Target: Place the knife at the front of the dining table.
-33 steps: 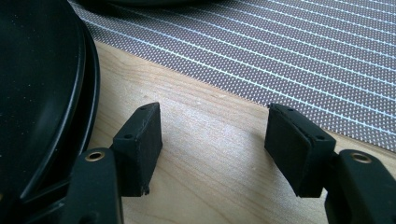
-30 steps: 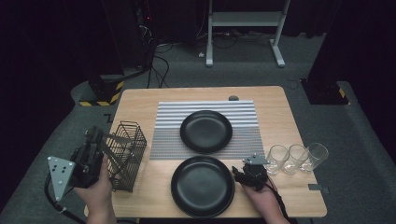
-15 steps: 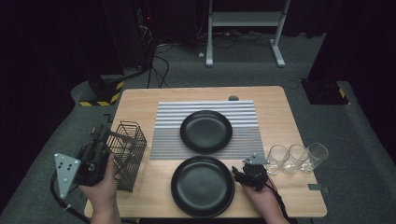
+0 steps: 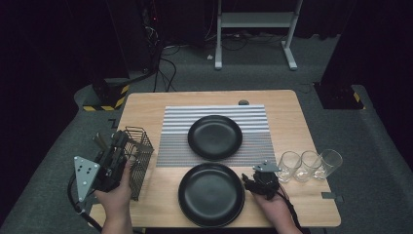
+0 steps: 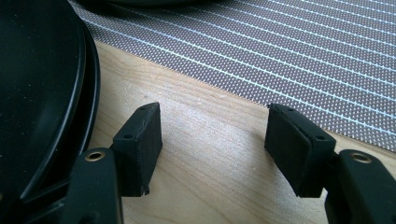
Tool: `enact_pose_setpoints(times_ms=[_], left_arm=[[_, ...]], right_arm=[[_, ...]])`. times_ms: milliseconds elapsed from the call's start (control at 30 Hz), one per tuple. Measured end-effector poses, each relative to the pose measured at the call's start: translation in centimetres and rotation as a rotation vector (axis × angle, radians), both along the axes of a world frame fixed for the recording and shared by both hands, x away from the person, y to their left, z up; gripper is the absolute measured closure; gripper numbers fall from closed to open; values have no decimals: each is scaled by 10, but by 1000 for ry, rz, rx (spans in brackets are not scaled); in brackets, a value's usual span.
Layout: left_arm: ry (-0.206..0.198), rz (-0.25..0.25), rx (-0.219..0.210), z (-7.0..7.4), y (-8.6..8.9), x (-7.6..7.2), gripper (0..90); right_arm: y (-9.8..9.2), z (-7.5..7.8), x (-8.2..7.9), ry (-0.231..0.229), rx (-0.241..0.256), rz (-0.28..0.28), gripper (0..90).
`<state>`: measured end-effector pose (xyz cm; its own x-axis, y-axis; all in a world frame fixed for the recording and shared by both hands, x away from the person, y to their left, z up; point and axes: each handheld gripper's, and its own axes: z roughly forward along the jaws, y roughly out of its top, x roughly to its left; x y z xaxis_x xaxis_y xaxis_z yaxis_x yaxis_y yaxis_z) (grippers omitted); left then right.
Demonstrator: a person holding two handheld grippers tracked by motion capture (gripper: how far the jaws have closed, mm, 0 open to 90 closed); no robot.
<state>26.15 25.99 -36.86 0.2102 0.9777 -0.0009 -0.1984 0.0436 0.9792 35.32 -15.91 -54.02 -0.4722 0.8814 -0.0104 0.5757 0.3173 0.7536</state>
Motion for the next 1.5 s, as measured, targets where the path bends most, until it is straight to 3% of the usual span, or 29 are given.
enact_pose_setpoints(times_ms=[1500], left_arm=[[143,-68,75,-33,-34,20,829]], right_arm=[[1,0,0,-1,0,8,364]])
